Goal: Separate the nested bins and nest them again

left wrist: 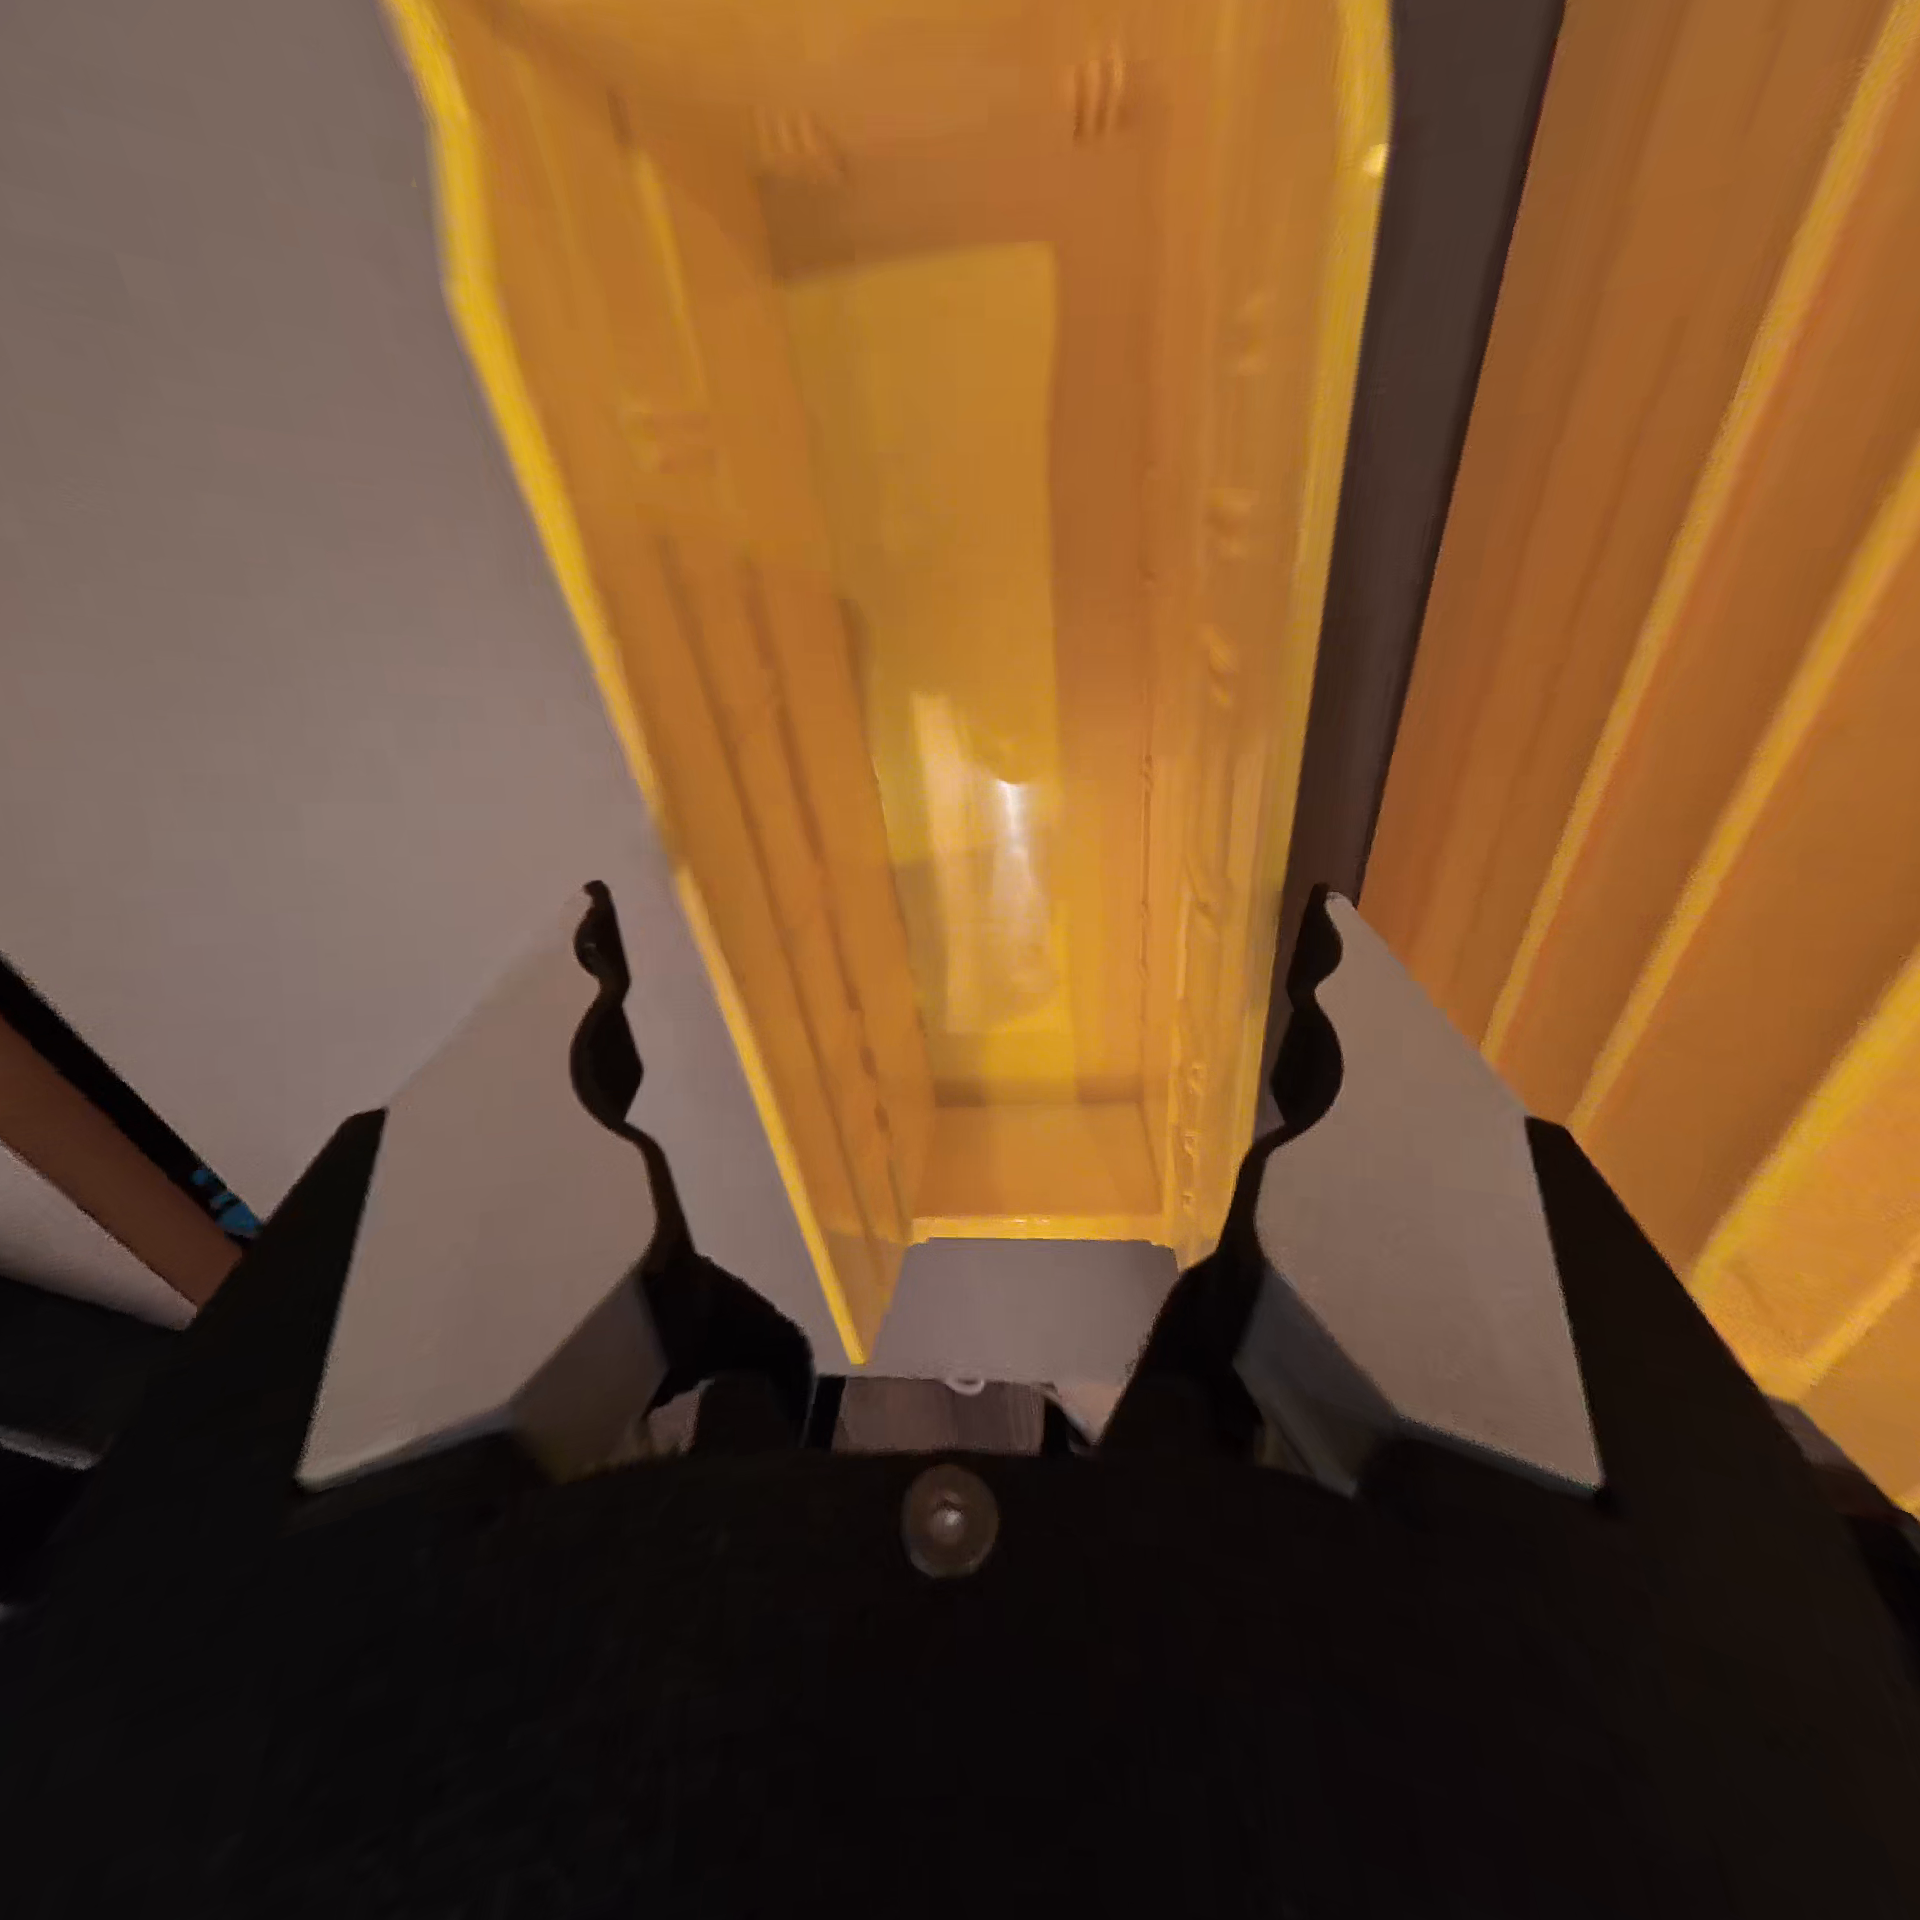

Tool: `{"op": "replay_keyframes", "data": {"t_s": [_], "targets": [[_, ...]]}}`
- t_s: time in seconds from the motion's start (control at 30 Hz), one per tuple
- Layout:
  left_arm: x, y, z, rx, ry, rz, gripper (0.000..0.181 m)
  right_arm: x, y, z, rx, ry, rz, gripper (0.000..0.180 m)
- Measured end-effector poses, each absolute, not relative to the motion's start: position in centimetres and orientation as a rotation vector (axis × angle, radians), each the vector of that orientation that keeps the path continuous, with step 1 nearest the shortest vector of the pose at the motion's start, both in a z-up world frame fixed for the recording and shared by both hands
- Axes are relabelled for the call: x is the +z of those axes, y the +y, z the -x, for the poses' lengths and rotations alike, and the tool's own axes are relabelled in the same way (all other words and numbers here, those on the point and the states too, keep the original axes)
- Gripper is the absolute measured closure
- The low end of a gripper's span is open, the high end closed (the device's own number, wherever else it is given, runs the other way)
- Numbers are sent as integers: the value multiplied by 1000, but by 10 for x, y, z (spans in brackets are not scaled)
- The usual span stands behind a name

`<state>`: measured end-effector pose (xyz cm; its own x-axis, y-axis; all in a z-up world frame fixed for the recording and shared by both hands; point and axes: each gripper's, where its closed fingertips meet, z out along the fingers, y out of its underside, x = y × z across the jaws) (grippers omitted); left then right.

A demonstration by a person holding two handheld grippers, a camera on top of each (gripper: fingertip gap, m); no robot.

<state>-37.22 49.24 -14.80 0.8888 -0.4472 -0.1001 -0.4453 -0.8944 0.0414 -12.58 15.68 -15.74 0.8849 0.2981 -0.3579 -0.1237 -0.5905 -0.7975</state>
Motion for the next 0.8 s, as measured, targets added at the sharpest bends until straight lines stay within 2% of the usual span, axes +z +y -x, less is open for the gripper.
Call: {"op": "replay_keyframes", "data": {"t_s": [0.1,0.27,0.37,0.5,0.6,0.67,0.73,0.8], "targets": [[-119,503,365,-135,-721,-3152,56,-159,156,123,561,-122,2133,135],[-62,490,355,62,-914,-3425,75,-162,155,117,481,-124,2147,126],[-47,444,365,123,-1037,-3606,92,-168,154,113,408,-143,2174,119],[-46,355,369,421,-1207,-3734,91,-162,157,122,435,-103,2165,109],[-49,298,365,777,-1235,-3829,81,-148,166,136,476,-76,2161,98],[-59,274,368,792,-1264,-3901,64,-140,179,146,417,-138,2214,88],[-71,254,371,841,-1234,-3964,57,-128,202,154,316,-222,2285,75],[-85,236,374,925,-1180,-3986,52,-104,232,168,296,-265,2299,69]]}}
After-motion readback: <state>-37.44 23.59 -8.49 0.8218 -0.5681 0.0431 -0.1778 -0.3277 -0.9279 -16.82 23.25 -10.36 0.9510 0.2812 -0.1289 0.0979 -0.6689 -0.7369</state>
